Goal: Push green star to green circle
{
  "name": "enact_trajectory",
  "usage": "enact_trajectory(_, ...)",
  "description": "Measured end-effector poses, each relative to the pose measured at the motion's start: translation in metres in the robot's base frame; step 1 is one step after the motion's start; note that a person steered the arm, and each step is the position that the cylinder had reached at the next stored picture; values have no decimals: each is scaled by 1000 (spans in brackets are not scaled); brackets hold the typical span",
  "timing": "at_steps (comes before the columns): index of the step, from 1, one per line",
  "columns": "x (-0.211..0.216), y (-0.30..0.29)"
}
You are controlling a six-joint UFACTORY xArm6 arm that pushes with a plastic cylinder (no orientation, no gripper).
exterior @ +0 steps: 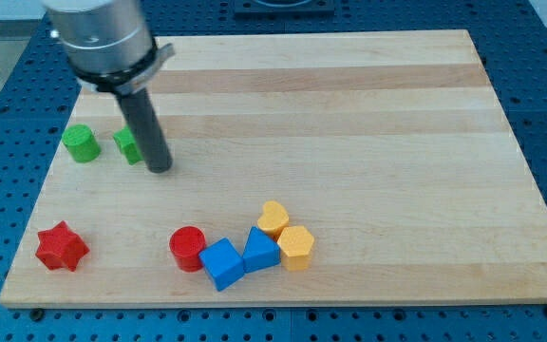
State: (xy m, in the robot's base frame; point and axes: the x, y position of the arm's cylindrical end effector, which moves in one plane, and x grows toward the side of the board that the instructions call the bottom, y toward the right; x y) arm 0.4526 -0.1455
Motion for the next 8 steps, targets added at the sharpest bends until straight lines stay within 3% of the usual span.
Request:
enact_trajectory(2,-38,36)
enact_trajectory(8,-53,-43)
